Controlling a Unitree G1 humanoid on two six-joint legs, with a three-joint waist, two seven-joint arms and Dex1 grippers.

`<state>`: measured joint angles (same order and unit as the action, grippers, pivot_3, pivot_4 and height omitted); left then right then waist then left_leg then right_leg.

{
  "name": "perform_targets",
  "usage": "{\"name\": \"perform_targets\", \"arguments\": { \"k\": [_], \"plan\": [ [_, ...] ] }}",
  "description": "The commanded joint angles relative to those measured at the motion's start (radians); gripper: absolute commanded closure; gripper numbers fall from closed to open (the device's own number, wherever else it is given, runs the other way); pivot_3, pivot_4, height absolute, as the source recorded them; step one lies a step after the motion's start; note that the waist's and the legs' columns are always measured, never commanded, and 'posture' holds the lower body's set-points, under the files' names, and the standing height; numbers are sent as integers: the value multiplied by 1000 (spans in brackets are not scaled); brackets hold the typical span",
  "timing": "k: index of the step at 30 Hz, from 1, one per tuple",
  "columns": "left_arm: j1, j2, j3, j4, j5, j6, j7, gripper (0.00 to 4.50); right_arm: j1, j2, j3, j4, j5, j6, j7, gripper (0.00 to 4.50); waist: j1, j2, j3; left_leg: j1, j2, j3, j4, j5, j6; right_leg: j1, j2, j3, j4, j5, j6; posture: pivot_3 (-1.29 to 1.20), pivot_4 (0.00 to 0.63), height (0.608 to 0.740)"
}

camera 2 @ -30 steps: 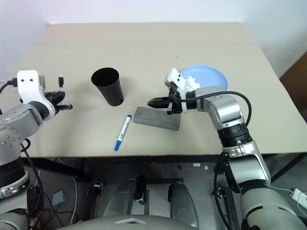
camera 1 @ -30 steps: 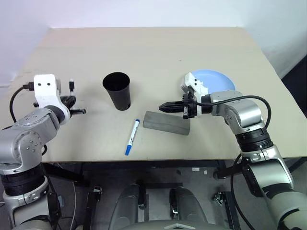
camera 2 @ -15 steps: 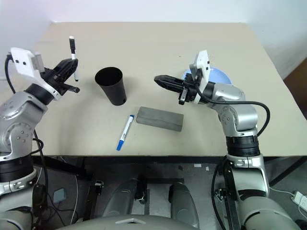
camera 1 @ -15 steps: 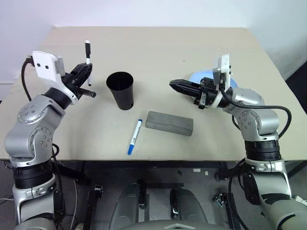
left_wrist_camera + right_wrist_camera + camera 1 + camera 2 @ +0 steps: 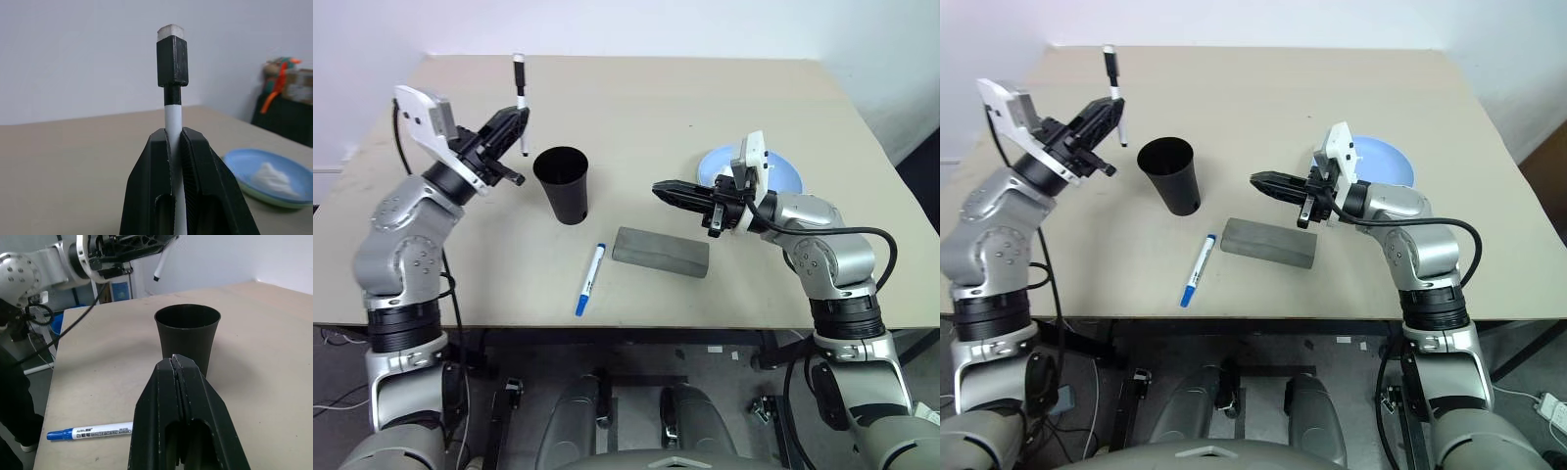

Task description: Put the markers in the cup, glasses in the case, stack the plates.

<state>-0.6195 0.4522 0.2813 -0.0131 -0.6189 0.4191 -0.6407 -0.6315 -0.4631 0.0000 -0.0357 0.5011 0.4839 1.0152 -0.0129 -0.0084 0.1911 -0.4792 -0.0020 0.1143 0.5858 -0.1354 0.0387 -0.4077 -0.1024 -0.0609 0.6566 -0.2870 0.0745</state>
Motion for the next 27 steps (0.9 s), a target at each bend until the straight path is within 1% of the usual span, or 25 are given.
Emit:
{"name": "perform_targets", "arguments": {
  "k": [1, 7, 15, 24, 26, 27],
  "plan": [
    [-76, -14, -7, 53, 11, -86, -42, 4480, -7, -10, 0, -29, -10, -23, -10, 4500, -1, 0, 0, 0, 0, 0, 0, 0, 0, 0, 0, 0, -1, 1, 1, 0, 150, 727],
    [-130, -51, -23, 154, 32, -163, -70, 4480, -1, -8, 3, -33, -16, -28, -21, 4500, -1, 0, 0, 0, 0, 0, 0, 0, 0, 1, 0, 0, -2, 2, 3, 0, 150, 727],
    [-145, -64, -28, 238, 49, -213, -97, 4480, 9, -11, 2, -46, -15, -25, -39, 4500, -1, 0, 0, -1, 0, -1, 4, 0, 0, 2, 0, 0, -2, 3, 3, 0, 150, 727],
    [-144, -68, -36, 270, 64, -225, -104, 4480, 12, -15, 1, -47, -13, -13, -54, 4500, -1, 0, 0, -1, 0, -2, 4, -1, 1, 0, 0, -1, -4, 3, 5, 0, 150, 727],
    [-137, -70, -39, 271, 70, -226, -104, 3826, 9, -15, 2, -43, -12, -7, -57, 4500, -1, 0, 0, -1, 0, -2, 4, -1, 1, 0, 0, -1, -4, 4, 5, 0, 150, 727],
    [-133, -71, -39, 269, 71, -226, -105, 3568, 8, -15, 2, -42, -11, -7, -57, 4500, -1, 0, 0, -1, 0, -2, 4, -1, 1, 0, 0, -1, -4, 4, 5, 0, 150, 727]
  ]
}}
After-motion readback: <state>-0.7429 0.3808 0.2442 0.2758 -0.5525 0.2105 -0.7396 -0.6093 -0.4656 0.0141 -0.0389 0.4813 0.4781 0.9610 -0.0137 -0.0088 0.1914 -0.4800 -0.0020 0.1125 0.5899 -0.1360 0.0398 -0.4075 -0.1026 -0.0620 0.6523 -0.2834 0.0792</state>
